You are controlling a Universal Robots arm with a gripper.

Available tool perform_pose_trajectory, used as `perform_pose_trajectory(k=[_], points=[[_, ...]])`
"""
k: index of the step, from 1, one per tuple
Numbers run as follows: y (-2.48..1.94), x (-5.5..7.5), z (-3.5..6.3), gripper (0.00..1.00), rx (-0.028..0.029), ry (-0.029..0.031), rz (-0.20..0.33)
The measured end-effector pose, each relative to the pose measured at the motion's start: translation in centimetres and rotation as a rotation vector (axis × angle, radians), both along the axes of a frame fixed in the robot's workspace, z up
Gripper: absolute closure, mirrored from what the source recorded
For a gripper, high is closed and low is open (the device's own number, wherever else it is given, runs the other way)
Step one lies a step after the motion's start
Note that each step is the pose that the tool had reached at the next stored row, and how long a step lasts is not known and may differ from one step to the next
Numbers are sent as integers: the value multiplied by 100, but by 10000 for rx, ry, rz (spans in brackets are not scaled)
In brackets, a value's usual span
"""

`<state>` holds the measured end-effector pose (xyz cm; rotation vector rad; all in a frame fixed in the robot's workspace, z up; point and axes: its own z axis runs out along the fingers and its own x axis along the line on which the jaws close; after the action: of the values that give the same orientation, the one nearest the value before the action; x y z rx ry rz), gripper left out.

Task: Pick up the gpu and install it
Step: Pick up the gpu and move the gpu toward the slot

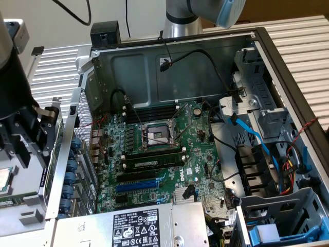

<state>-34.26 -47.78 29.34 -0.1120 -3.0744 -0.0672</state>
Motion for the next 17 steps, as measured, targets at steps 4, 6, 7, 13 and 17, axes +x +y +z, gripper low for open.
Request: perform_pose_trajectory(k=[4, 6, 7, 13, 17], points=[[0, -1, -73, 55, -2, -8, -2], [0, -1, -109, 55, -2, -16, -4], [0, -1, -127, 55, -2, -22, -5], [15, -2, -212, 55, -3, -78, -24], [54, -3, -241, 55, -6, -97, -59]])
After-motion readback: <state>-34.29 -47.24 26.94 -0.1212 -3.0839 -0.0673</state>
